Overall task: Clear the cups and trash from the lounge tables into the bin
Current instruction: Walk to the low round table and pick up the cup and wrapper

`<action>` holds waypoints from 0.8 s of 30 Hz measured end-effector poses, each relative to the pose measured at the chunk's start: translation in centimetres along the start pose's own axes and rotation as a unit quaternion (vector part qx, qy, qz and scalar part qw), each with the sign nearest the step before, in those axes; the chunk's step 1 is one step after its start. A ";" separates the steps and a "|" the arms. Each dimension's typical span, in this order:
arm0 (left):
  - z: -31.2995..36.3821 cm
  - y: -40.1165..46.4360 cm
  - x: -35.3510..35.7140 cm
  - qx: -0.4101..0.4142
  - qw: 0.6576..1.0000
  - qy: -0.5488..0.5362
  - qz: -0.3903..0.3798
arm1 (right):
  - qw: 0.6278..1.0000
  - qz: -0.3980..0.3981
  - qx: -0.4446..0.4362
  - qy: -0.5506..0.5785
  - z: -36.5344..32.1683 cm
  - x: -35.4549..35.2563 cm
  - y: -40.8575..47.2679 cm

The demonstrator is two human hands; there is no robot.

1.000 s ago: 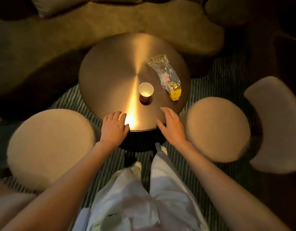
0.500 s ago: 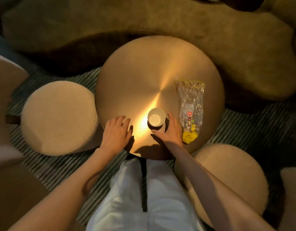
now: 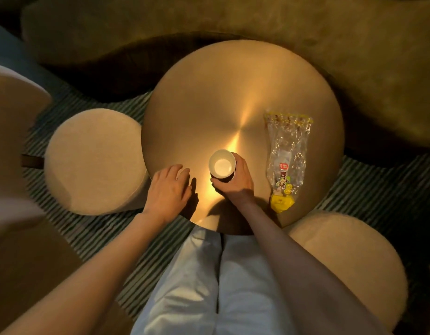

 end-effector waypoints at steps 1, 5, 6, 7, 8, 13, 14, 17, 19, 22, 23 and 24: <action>-0.4 0.0 0.0 -0.001 1.000 -0.001 0.000 | 1.000 -0.010 0.001 -0.006 0.0 0.7 0.1; -2.3 0.0 0.0 -0.006 1.000 0.013 -0.007 | 1.000 -0.014 0.006 -0.017 -0.6 2.7 1.2; -2.9 -0.1 0.0 -0.010 1.000 0.015 -0.009 | 1.000 -0.014 0.008 -0.015 -0.8 3.0 1.5; -3.4 -0.2 -0.1 -0.013 1.000 0.018 -0.009 | 1.000 -0.014 0.010 -0.012 -1.1 3.3 1.8; -3.9 -0.2 -0.3 -0.015 1.000 0.022 -0.007 | 1.000 -0.015 0.010 -0.007 -1.5 3.5 2.0; -5.2 0.1 -0.9 -0.010 1.000 0.028 -0.006 | 0.999 0.033 -0.007 0.034 -4.1 0.9 2.3; -5.1 0.4 -1.2 -0.005 1.000 0.026 -0.003 | 0.998 0.050 -0.009 0.044 -4.6 -0.3 2.1; -3.4 2.1 -2.4 0.030 0.999 0.015 0.006 | 0.992 0.098 -0.009 0.073 -5.5 -4.5 1.0; -1.1 3.5 -3.2 0.072 0.997 0.009 0.017 | 0.988 0.124 -0.003 0.090 -5.4 -7.3 -0.2; 3.6 5.8 -3.5 0.151 0.989 0.003 0.010 | 0.980 0.170 0.003 0.105 -3.8 -11.2 -2.4; 5.5 6.5 -3.3 0.177 0.984 -0.001 0.000 | 0.977 0.186 0.012 0.108 -3.0 -12.3 -3.3; 7.6 7.1 -3.2 0.206 0.979 -0.003 -0.009 | 0.973 0.203 0.026 0.109 -1.9 -13.4 -4.3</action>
Point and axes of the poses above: each hand's wrist, its own y-axis towards the middle knuckle, its own x-axis out of the palm, z = x × y, the point moved 10 cm from there along y, towards the middle knuckle, and after that the axes turned 8 degrees about z, right-handed, at the moved point
